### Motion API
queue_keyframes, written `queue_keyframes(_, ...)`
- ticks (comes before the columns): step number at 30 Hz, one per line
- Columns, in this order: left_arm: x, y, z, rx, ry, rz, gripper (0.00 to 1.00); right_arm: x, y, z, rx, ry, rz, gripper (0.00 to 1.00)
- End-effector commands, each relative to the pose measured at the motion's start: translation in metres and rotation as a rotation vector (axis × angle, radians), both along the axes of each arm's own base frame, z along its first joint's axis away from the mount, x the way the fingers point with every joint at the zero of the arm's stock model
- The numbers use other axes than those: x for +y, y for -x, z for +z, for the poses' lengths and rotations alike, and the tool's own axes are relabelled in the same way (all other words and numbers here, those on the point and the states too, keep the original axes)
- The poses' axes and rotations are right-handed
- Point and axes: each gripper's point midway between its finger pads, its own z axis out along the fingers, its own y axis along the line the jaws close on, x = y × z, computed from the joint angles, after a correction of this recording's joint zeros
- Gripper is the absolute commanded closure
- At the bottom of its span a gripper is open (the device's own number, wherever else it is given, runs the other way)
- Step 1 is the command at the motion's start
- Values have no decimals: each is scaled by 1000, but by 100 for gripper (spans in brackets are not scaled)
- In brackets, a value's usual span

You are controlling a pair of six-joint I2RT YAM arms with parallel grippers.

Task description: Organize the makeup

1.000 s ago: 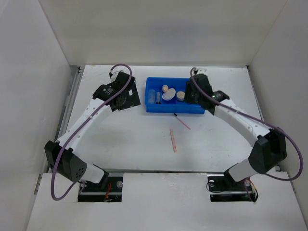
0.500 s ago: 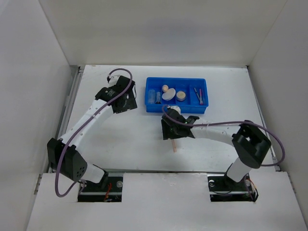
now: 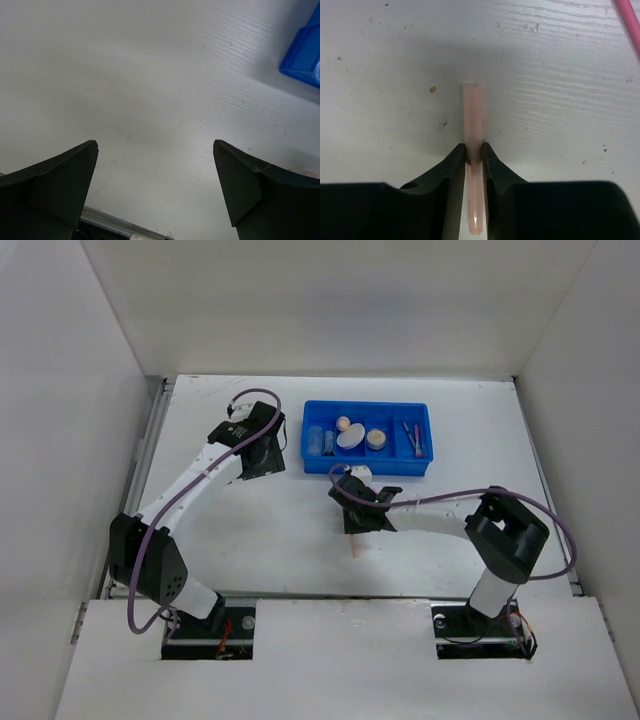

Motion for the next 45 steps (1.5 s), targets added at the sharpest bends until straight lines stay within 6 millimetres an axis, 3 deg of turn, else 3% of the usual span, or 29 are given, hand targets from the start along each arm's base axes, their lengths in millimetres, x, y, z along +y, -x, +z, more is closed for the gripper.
queue_keyframes(1, 5, 2, 3, -5, -13, 12, 0, -3, 5, -5, -17, 54, -5, 77)
queue_keyframes(2, 6, 3, 3, -3, -18, 5, 0, -10, 7, -10, -7, 90, -10, 79)
queue_keyframes(7, 4, 3, 2, 2, -9, 1, 0, -11, 2, 11, -58, 135, -26, 90)
queue_keyframes(8, 4, 3, 2, 2, -9, 1, 0, -9, -2, 31, -93, 108, -36, 90)
queue_keyframes(10, 3, 4, 2, 6, -2, -3, 0, -25, -9, 54, -158, 142, -73, 90)
queue_keyframes(11, 3, 4, 4, -2, 2, -3, 0, -27, -12, 78, -204, 115, -92, 90)
queue_keyframes(12, 3, 4, 4, -2, 2, -3, 0, -41, -17, 88, -218, 136, -117, 90)
queue_keyframes(16, 0, 1, 11, -16, 15, -14, 0, -79, -56, 143, -324, 87, -204, 90)
queue_keyframes(17, -1, -1, 14, -24, 19, -14, 0, -95, -71, 153, -340, 75, -249, 89)
queue_keyframes(20, -4, -2, 17, -30, 31, -18, 0, -113, -108, 188, -417, 56, -280, 89)
queue_keyframes(21, -3, -2, 17, -28, 26, -26, 0, -126, -128, 207, -453, 36, -325, 89)
queue_keyframes(26, -5, -3, 22, -40, 42, -30, 0, -149, -203, 216, -484, 65, -384, 89)
queue_keyframes(27, -5, -3, 22, -40, 42, -30, 0, -162, -217, 216, -483, 71, -408, 89)
queue_keyframes(28, -4, 0, 21, -31, 37, -30, 0, -164, -231, 229, -508, 48, -423, 89)
queue_keyframes(29, -4, 0, 21, -31, 37, -30, 0, -166, -244, 214, -479, 60, -416, 89)
queue_keyframes(31, -6, 0, 21, -27, 45, -33, 0, -173, -263, 218, -483, 33, -430, 89)
queue_keyframes(32, -6, 0, 21, -27, 45, -33, 0, -175, -272, 203, -459, 50, -422, 89)
queue_keyframes(38, -5, 1, 23, -24, 39, -41, 0, -184, -289, 172, -407, 76, -427, 89)
queue_keyframes(42, -4, 3, 22, -15, 35, -41, 0, -185, -278, 148, -366, 88, -416, 88)
queue_keyframes(44, -4, 3, 22, -15, 35, -41, 0, -185, -278, 141, -359, 92, -415, 83)
queue_keyframes(45, -4, 3, 22, -15, 35, -41, 0, -185, -278, 141, -359, 92, -415, 76)
